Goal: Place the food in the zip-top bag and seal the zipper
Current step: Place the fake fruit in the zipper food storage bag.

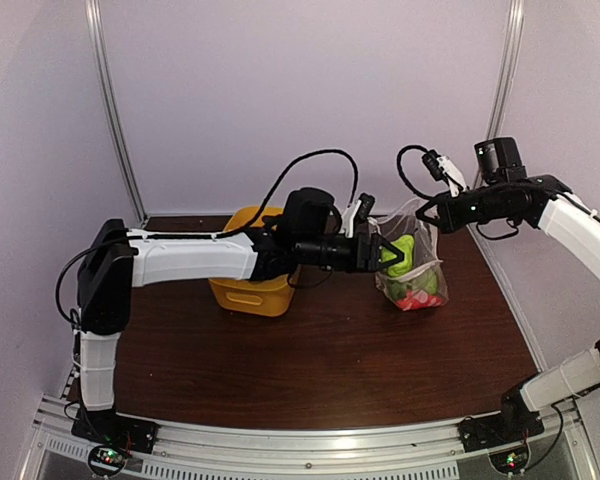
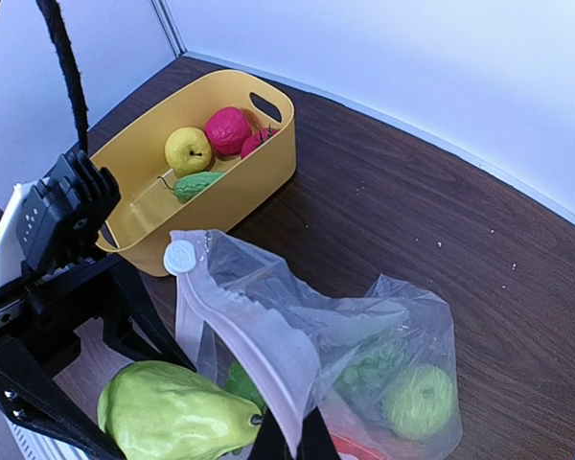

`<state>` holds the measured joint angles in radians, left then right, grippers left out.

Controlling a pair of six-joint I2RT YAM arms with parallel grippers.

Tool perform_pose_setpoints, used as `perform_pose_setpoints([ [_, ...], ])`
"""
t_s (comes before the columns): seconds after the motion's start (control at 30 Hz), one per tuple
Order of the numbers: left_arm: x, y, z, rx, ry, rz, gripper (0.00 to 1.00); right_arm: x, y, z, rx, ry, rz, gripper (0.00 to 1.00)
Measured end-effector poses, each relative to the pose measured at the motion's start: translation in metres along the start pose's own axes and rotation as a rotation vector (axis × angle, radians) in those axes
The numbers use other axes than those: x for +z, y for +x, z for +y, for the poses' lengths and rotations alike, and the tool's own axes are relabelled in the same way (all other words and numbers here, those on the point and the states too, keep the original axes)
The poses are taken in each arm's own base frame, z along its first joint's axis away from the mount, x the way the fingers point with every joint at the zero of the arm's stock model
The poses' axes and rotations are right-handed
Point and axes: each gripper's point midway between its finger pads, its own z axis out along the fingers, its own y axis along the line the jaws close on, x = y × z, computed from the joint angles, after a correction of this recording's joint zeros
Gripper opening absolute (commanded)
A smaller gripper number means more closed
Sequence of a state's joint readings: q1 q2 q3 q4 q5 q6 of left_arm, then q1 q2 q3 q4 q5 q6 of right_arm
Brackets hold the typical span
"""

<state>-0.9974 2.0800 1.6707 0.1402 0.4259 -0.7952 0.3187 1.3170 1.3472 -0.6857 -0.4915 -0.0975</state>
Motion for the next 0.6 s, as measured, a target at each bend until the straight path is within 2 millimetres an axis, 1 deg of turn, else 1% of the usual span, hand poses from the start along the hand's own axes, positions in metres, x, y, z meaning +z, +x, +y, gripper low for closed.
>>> perform_pose_setpoints([
  [0.1, -0.001, 0.0, 0.004, -0.019, -0.034, 0.004, 0.45, -0.002, -0.004, 0.0, -0.005, 0.001, -0.011, 0.0],
  [0.2, -0.003, -0.008, 0.008, -0.037, -0.089, -0.005, 0.45, -0.002, -0.002, 0.005, -0.009, -0.02, -0.001, 0.0],
  [0.23, -0.002, -0.014, 0.008, -0.047, -0.104, -0.011, 0.46, -0.002, -0.001, 0.008, -0.012, -0.036, 0.003, 0.0],
  [0.3, 0.0, -0.025, 0.008, -0.058, -0.124, -0.029, 0.53, -0.001, 0.001, 0.017, -0.018, -0.068, 0.01, 0.0],
  [0.37, 0.006, -0.04, 0.007, -0.07, -0.131, -0.045, 0.62, 0.001, 0.003, 0.028, -0.029, -0.109, 0.014, 0.0],
  [0.4, 0.01, -0.044, 0.009, -0.082, -0.14, -0.045, 0.67, 0.001, 0.004, 0.031, -0.035, -0.118, 0.014, 0.0],
  [0.47, 0.014, -0.046, 0.016, -0.099, -0.153, -0.046, 0.71, -0.002, 0.005, 0.036, -0.039, -0.135, 0.01, 0.0],
  [0.57, 0.021, -0.04, 0.025, -0.125, -0.168, -0.033, 0.77, -0.005, 0.004, 0.039, -0.038, -0.141, 0.004, 0.0],
  [0.6, 0.022, -0.038, 0.026, -0.13, -0.172, -0.027, 0.85, -0.006, 0.004, 0.039, -0.035, -0.14, 0.001, 0.0],
])
